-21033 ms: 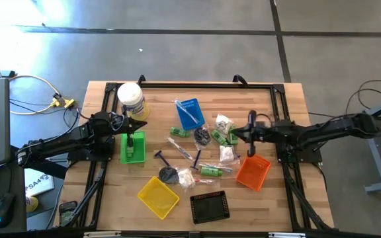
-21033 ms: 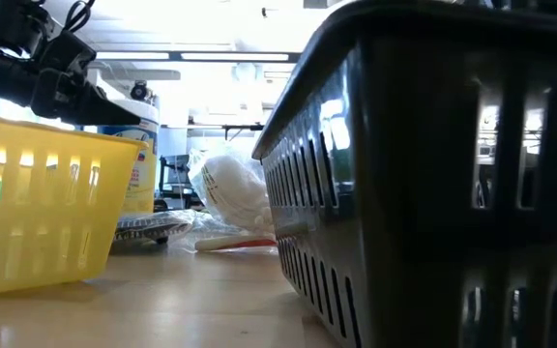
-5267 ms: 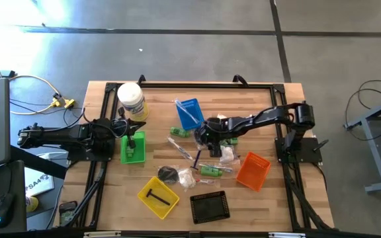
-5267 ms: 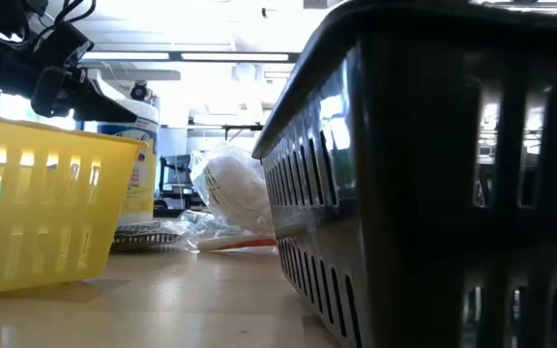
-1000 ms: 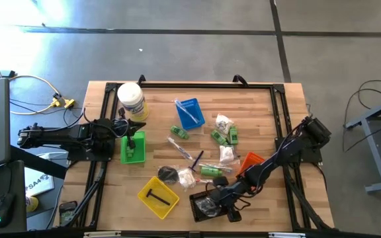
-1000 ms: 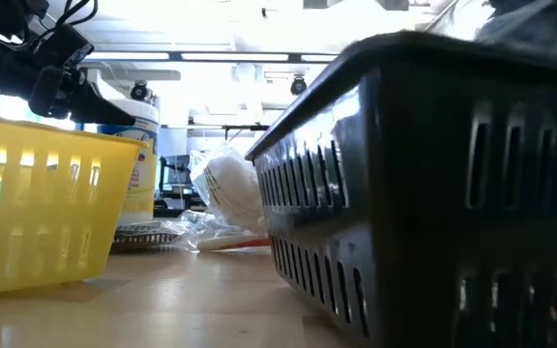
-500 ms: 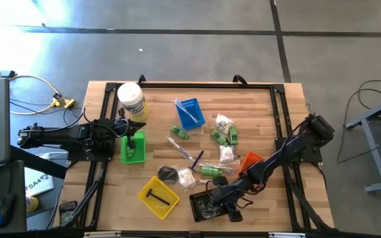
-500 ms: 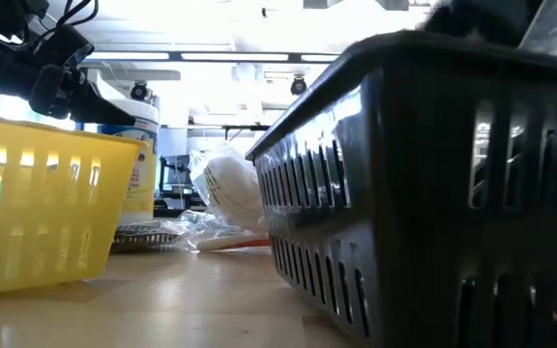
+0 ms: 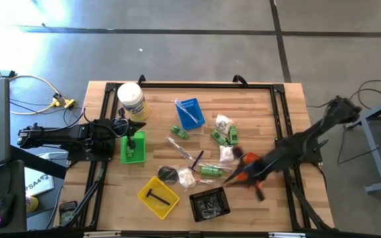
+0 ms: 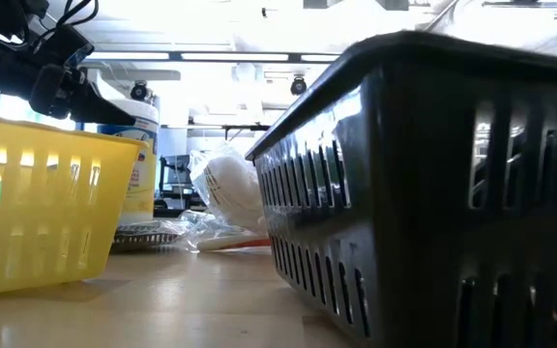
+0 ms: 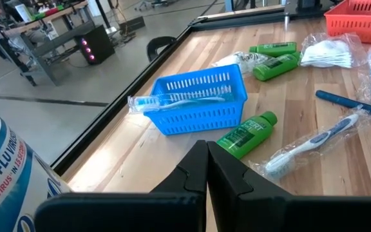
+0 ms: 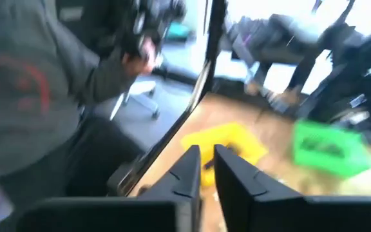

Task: Pick & Place Travel size toiletries
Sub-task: Put the white cotton pack into the orange bin

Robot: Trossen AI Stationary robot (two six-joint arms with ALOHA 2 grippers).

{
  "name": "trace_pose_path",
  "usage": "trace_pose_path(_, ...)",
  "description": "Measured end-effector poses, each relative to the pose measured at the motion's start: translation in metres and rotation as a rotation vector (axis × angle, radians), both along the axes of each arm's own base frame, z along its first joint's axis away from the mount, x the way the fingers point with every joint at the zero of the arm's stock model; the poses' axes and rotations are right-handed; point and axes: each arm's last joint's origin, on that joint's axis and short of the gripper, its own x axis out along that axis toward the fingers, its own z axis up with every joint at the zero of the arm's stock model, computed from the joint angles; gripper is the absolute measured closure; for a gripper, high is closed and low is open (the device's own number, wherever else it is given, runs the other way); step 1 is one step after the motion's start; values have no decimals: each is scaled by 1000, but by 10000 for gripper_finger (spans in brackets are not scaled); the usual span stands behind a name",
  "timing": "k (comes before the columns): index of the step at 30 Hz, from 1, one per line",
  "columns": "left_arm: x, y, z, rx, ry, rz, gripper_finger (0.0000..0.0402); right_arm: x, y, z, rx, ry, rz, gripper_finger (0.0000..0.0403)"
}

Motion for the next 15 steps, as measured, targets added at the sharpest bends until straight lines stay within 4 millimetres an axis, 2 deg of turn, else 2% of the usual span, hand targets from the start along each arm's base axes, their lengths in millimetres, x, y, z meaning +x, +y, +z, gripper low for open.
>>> trace_pose_path(3,0,0,0,1,0,0,402,-24,-24,10,48,-95,-33,395)
trace_pose_path(8,0,0,0,10,4,-2,402,-63,-60,9,113,-260,-87,400)
trace_pose_path(11,0,0,0,24,11,-5,402,-83,-79,1,152,-304,-145,400)
trace_pose_path(15,0,0,0,24,11,-5,402,-103,-97,-19,187,-338,-219,400)
